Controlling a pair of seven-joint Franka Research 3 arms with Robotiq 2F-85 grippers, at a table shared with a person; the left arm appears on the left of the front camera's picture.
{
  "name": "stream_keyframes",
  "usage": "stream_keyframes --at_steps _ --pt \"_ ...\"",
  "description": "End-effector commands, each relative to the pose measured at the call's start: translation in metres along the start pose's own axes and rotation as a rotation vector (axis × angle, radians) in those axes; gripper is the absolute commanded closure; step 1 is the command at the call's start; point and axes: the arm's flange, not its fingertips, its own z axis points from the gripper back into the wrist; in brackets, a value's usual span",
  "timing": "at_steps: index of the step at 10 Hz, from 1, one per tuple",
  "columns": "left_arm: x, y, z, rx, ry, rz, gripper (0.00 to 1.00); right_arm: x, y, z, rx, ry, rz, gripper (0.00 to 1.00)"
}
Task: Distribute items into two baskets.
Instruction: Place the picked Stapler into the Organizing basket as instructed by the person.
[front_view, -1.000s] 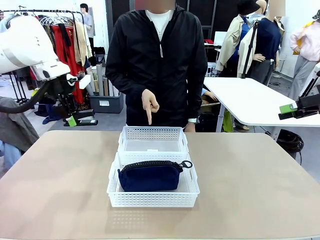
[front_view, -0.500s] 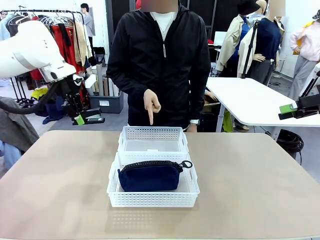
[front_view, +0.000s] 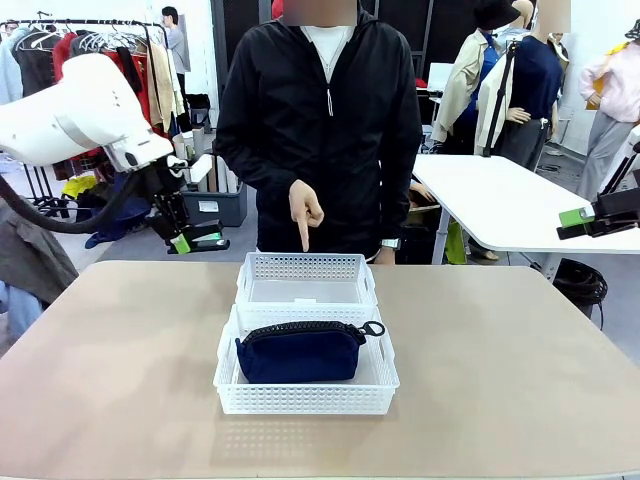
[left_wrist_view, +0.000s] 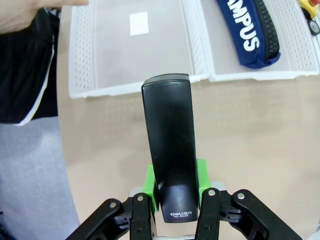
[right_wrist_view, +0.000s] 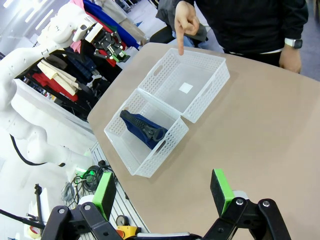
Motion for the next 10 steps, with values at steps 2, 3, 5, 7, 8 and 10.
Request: stream_keyframes --at_steps 2,3,5,7,8,10 --pt "0.014 0.009 -0.013 -0.008 -0.009 -0.02 0.89 -0.001 0.001 0.0 0.002 -0.002 0.0 0.0" --pt "0.018 0.014 -0.018 -0.016 -0.009 -0.003 0.89 -0.001 0.001 0.0 0.002 -0.002 0.0 0.0" --pt "0.027 0.026 -0.027 -0.036 -0.04 0.04 0.89 -0.001 0.001 0.0 0.002 -0.002 0.0 0.0" --pt "0.04 0.032 -0.038 -0.028 -0.03 0.06 0.89 -0.001 0.001 0.0 0.002 -0.002 0.0 0.0" --pt "0.047 0.035 -0.043 -0.027 -0.028 0.066 0.89 -0.001 0.001 0.0 0.002 -0.002 0.0 0.0" --pt "0.063 0.039 -0.055 -0.016 0.004 0.086 0.89 -0.001 0.001 0.0 0.002 -0.002 0.0 0.0"
